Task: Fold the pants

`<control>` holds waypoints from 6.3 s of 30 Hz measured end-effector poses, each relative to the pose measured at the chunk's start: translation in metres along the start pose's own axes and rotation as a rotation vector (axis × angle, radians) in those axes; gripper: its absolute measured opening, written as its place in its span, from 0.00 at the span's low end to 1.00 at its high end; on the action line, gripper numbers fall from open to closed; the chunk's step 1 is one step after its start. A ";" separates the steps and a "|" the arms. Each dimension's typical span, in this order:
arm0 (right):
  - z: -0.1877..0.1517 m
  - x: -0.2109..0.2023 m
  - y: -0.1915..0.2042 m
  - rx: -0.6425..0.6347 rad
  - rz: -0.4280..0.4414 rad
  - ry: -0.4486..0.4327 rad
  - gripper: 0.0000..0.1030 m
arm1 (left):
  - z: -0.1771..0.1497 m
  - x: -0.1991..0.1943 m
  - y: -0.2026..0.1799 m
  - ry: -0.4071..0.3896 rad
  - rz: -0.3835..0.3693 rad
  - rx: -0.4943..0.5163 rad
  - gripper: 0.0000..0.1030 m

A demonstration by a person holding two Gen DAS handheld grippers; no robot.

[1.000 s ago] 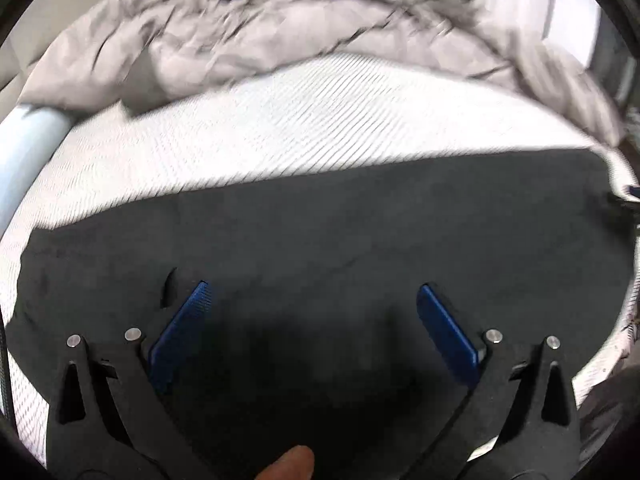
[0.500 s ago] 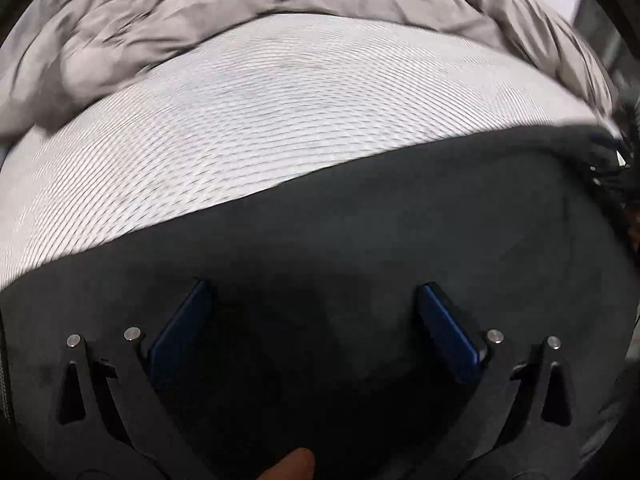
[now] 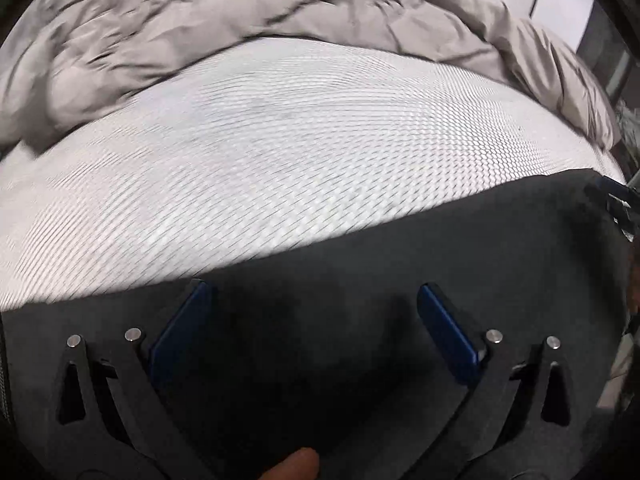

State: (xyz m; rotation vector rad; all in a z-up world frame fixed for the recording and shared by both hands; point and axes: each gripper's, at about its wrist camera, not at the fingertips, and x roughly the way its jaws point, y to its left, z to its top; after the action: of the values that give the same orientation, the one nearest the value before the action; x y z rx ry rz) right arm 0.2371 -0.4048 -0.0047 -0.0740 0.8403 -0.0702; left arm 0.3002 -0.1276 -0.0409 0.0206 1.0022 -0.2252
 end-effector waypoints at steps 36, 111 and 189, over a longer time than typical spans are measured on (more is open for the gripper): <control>-0.051 -0.001 0.040 -0.190 -0.007 0.099 0.95 | -0.187 -0.154 0.280 -0.095 0.447 -0.469 0.81; -0.068 -0.029 0.081 -0.246 0.169 0.069 0.68 | -0.112 -0.104 0.034 -0.142 -0.290 -0.199 0.99; -0.112 -0.063 -0.001 0.005 0.672 0.128 0.34 | -0.130 -0.110 -0.150 -0.206 -0.353 0.143 0.80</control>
State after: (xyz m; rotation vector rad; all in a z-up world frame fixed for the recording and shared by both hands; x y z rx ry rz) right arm 0.1121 -0.4042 -0.0326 0.2213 0.9564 0.5600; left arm 0.1056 -0.2384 -0.0062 -0.0487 0.7780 -0.6101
